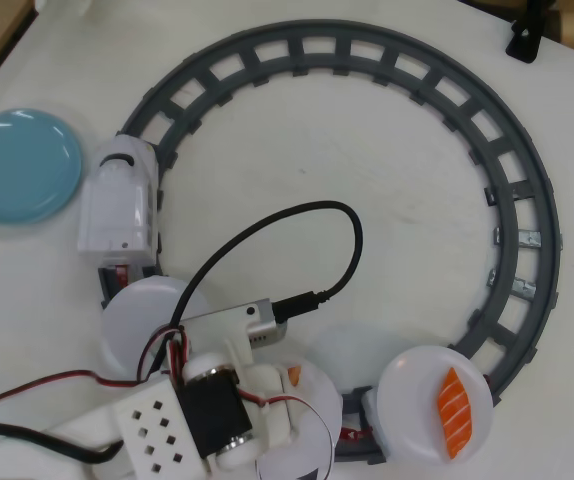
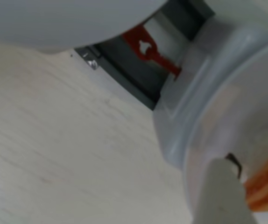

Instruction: Pick up the sushi from the Shinkansen and put it on the blue dish

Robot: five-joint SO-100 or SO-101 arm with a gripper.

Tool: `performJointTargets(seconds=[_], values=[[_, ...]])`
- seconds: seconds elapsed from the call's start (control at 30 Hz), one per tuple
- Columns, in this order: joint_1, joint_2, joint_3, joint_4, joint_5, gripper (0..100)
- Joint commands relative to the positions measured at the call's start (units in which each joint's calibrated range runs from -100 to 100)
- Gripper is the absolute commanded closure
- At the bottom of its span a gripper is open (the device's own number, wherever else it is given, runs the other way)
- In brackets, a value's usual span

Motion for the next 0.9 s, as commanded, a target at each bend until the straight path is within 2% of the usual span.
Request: performJointTargets(seconds=[0.0,0.2,0.33,0.63,0.87], values=[[-1.6,-1.0,1.5,-2.1,-0.7,73],[-3.9,-1.0,6.7,-6.7,-0.7,75],[-5.4,-1.0,7.4,-7.0,-0.6,89],[-6.0,-1.1,3.9,-6.4,-0.2,89],[-8.1,-1.1,-9.4,1.5,-0.1,89]])
